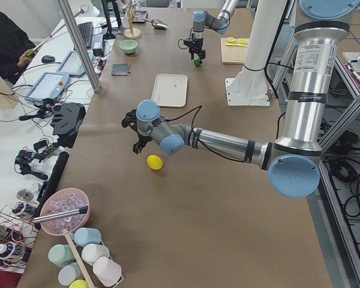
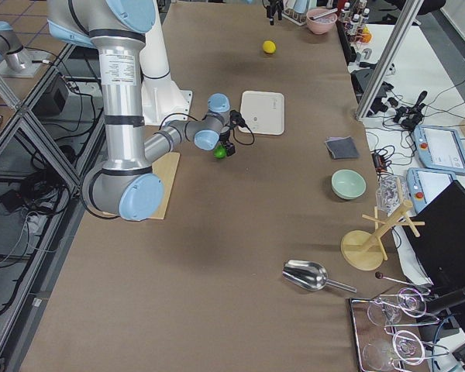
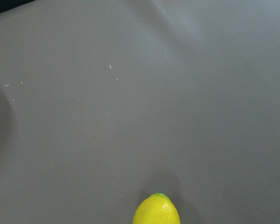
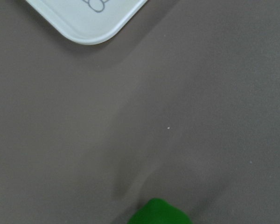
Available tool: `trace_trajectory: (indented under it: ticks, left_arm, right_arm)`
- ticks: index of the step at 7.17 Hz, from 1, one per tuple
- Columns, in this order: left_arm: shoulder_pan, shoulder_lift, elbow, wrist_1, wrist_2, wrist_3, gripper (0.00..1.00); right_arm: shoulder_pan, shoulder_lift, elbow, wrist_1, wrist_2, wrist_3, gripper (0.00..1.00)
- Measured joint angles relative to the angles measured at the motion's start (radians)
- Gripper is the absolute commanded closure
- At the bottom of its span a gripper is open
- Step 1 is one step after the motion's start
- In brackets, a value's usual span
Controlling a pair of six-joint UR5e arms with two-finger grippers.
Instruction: Place all lemons on tray
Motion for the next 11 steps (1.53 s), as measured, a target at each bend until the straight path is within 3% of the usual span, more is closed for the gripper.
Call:
trace_trajectory:
  ticks: [1, 4, 7, 11]
  left_arm:
    - [0.014, -0.017, 0.029, -0.001, 0.0, 0.002, 0.05]
    - [0.065, -0.085, 0.156, -0.065, 0.004, 0.008, 0.04]
    - [0.091, -0.09, 0.191, -0.108, 0.02, 0.014, 0.04]
    - [0.103, -0.084, 0.245, -0.165, 0.121, 0.043, 0.04]
  right_arm:
    - [0.001, 0.0, -0.001, 0.0, 0.002, 0.003, 1.0]
    - [0.03, 0.0, 0.018, -0.004, 0.02, 0.02, 1.0]
    - [0.099, 0.005, 0.064, -0.02, 0.094, 0.049, 1.0]
    - [0.115, 0.043, 0.079, -0.039, 0.109, 0.051, 1.0]
